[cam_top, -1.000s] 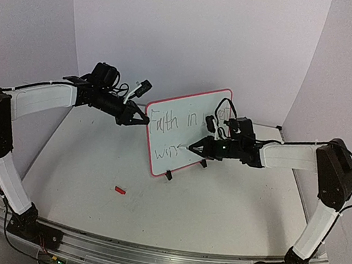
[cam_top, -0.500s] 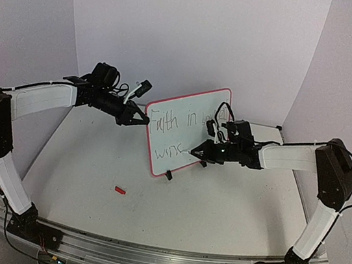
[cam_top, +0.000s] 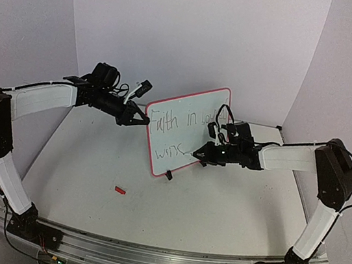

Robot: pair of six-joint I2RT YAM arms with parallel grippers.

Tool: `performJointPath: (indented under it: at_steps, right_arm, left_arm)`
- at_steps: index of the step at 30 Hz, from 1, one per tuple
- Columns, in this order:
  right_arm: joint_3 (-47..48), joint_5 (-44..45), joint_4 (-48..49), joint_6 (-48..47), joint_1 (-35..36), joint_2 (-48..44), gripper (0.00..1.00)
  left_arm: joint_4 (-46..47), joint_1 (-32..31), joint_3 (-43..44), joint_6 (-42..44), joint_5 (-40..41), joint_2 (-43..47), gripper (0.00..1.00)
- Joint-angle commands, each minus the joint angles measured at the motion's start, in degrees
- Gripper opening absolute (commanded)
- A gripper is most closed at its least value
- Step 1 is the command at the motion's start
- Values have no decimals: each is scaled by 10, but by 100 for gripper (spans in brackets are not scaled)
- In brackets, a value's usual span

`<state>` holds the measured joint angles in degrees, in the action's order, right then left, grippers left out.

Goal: Write a sentence on the whiteboard

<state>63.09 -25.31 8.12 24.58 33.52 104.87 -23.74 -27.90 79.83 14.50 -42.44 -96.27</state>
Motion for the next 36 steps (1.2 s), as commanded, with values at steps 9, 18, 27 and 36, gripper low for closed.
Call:
performJointPath:
  at_steps: [9, 18, 27, 36]
  right_arm:
    - [37, -1, 7, -19, 20, 21, 0]
    - [20, 3, 8, -17, 25, -17, 0]
    - [-39, 44, 9, -6, 20, -88, 0]
    - [-22, 96, 3, -9, 21, -59, 0]
  left_arm:
    - [-62, -21, -4, 9, -13, 0, 0]
    - [-62, -21, -4, 9, -11, 4, 0]
    - [-63, -21, -4, 9, -12, 5, 0]
    - [-63, -21, -4, 9, -12, 6, 0]
